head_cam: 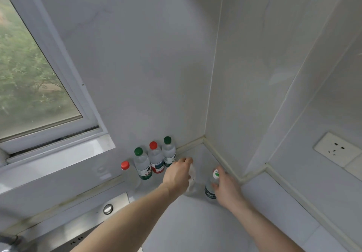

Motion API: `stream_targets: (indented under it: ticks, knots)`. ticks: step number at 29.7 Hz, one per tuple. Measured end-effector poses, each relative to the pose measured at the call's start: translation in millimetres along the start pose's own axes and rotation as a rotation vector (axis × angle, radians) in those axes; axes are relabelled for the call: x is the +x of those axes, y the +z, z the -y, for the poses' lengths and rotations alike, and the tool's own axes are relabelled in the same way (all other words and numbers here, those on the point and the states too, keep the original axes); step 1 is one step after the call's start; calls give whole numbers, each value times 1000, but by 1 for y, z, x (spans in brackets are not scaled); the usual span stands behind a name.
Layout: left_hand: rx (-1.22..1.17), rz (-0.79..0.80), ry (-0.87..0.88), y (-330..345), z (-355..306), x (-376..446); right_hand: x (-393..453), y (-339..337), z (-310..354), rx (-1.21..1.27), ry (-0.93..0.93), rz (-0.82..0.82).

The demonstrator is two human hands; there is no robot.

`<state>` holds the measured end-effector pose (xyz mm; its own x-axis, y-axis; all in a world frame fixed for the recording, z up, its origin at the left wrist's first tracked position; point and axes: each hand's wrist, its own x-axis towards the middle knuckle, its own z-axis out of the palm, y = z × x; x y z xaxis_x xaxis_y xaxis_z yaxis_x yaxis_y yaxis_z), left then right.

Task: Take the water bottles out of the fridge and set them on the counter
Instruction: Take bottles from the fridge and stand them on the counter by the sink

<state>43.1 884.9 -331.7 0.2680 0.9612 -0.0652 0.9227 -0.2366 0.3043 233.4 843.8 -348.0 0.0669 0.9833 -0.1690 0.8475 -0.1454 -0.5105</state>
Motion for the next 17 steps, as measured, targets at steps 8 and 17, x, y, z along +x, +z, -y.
stream_targets:
  ticks: [8, 17]
  knots:
    - [62, 9, -49, -13, -5, 66, 45, -4, 4, 43, 45, 7]
    - [198, 12, -128, -28, 13, 118, 84, -15, 14, 48, -6, 41]
